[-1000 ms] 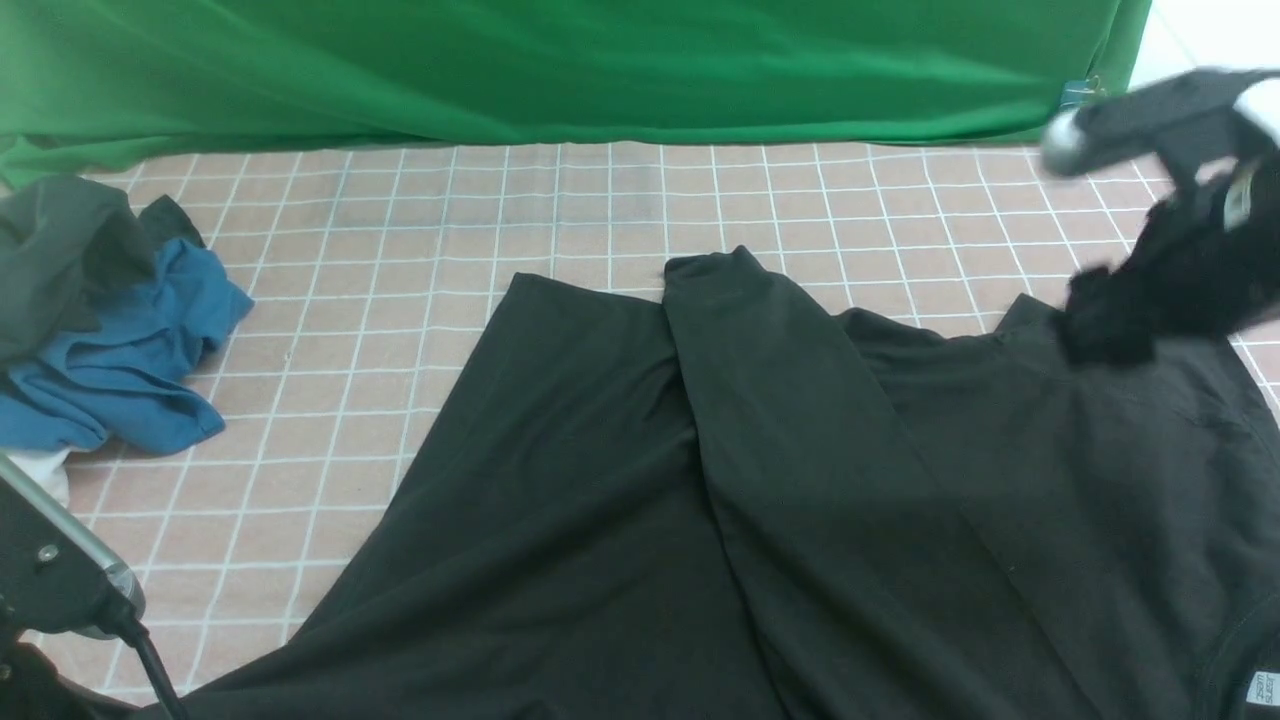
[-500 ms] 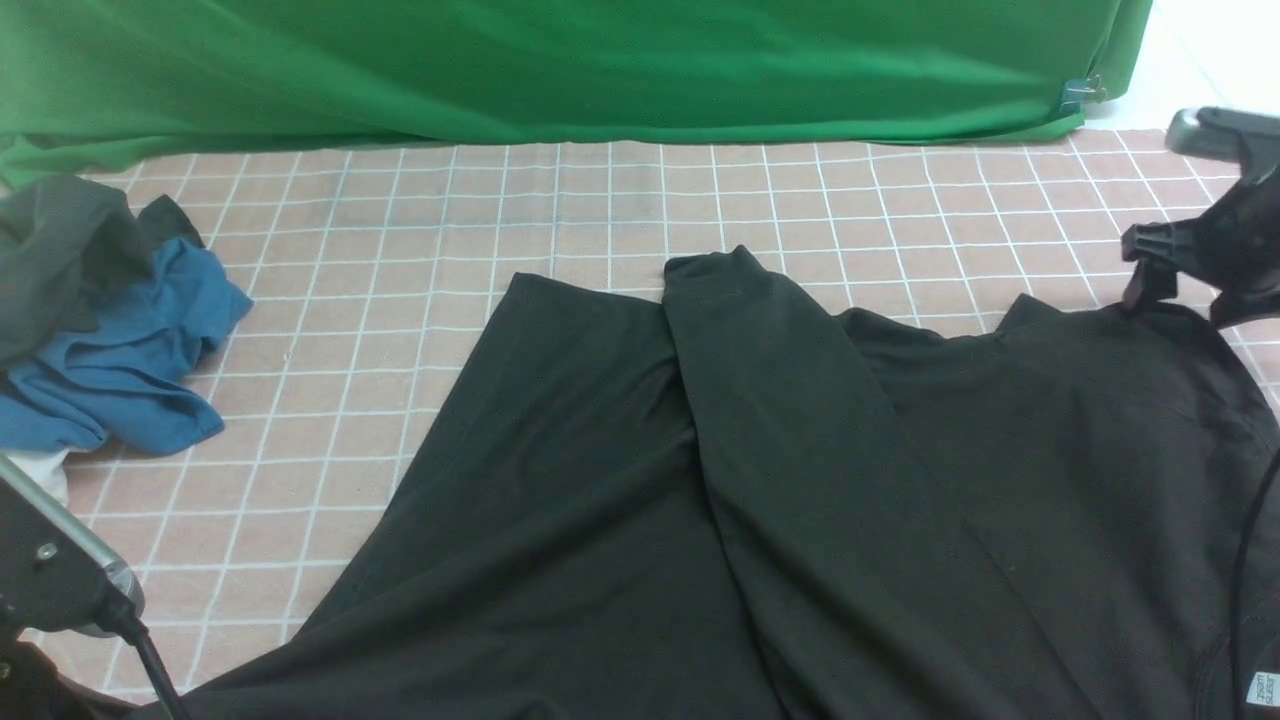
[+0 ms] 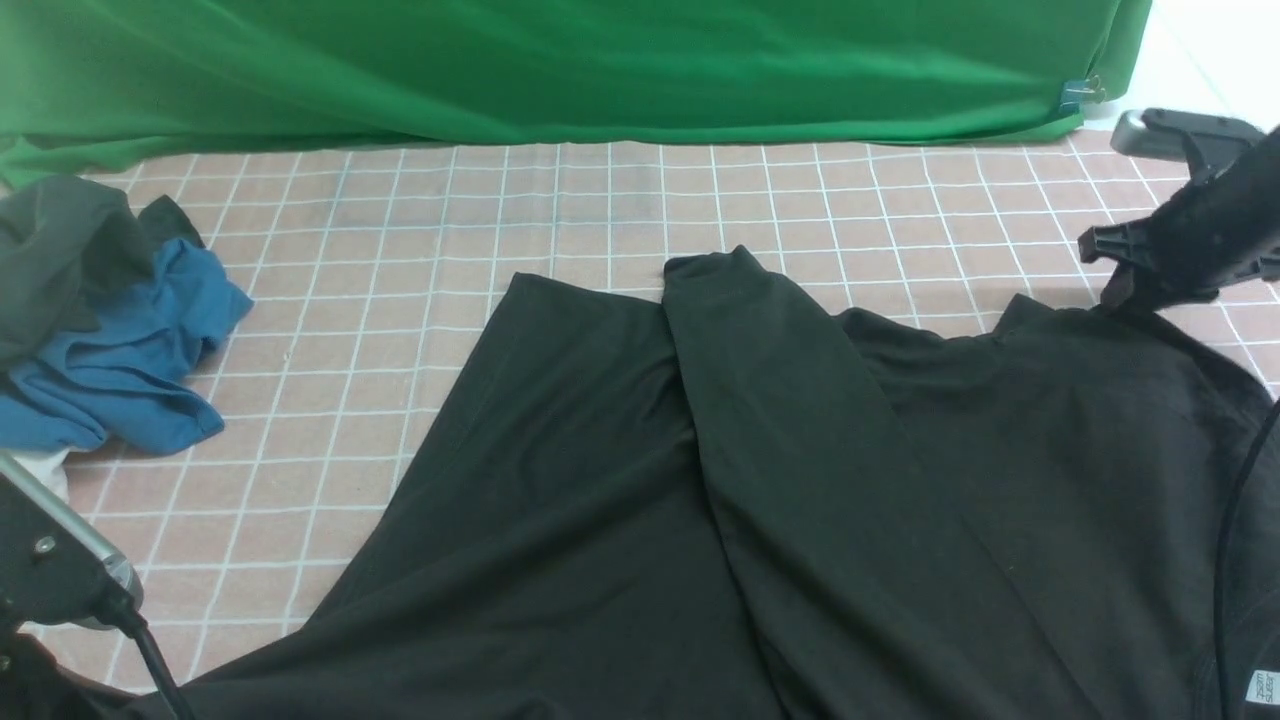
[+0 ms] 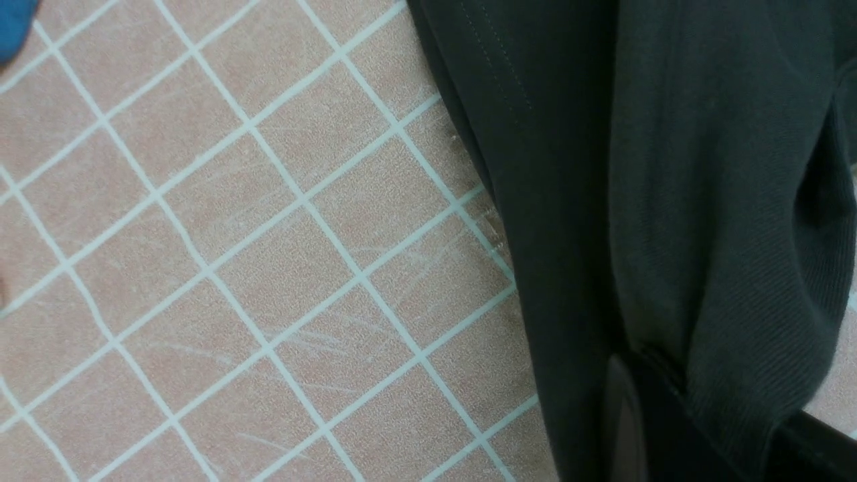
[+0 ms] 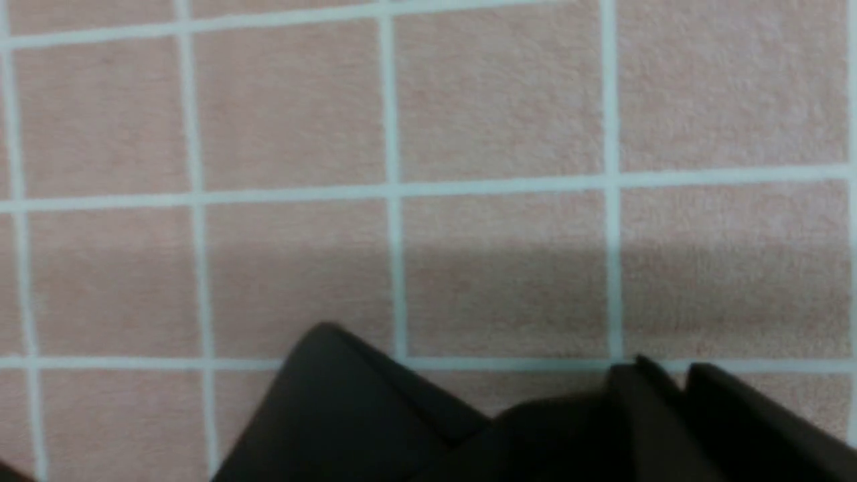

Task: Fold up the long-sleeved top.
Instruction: Use your right arm to clamp the cuff farthest to him, then use the right arm to drag and drop the cuff onto the cuffclosest to the right arm

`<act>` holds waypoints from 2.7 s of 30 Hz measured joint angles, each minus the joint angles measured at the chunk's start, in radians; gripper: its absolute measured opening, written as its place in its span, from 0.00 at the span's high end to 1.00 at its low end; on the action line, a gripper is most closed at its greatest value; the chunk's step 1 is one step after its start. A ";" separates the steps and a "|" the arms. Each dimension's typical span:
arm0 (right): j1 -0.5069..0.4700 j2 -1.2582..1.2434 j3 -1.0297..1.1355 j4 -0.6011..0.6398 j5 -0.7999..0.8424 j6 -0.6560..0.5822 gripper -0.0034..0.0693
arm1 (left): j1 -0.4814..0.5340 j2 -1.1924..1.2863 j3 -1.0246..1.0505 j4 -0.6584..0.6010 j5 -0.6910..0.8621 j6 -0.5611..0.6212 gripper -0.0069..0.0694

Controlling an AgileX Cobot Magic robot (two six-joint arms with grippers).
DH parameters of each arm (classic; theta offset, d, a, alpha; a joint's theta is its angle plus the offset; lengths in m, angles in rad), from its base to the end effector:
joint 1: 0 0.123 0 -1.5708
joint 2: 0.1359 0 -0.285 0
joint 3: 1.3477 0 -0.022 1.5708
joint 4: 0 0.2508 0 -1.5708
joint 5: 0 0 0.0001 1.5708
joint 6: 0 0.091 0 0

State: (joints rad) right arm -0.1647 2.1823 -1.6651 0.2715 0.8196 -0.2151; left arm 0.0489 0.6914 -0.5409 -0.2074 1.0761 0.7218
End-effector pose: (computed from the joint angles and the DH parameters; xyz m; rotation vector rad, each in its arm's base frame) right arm 0.4572 -0.0579 0.1633 0.1435 2.7731 0.2278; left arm 0.0975 -0.0117 0.2579 0.8065 2.5428 -0.0335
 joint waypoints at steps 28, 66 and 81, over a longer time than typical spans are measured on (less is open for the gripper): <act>0.356 -0.665 0.793 -0.013 0.180 0.121 0.21 | 0.000 0.000 0.000 0.000 -0.021 -0.043 0.88; -0.020 -0.243 0.491 0.138 -0.383 -0.064 0.86 | 0.000 0.000 0.000 -0.024 -0.026 -0.043 0.88; -0.053 -0.180 0.058 0.040 -0.640 -0.196 0.86 | 0.000 0.000 0.000 0.024 -0.026 -0.043 0.88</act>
State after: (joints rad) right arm -0.2176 2.0026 -1.6073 0.3111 0.1795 -0.4113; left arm 0.0489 0.6914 -0.5409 -0.1836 1.0503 0.6785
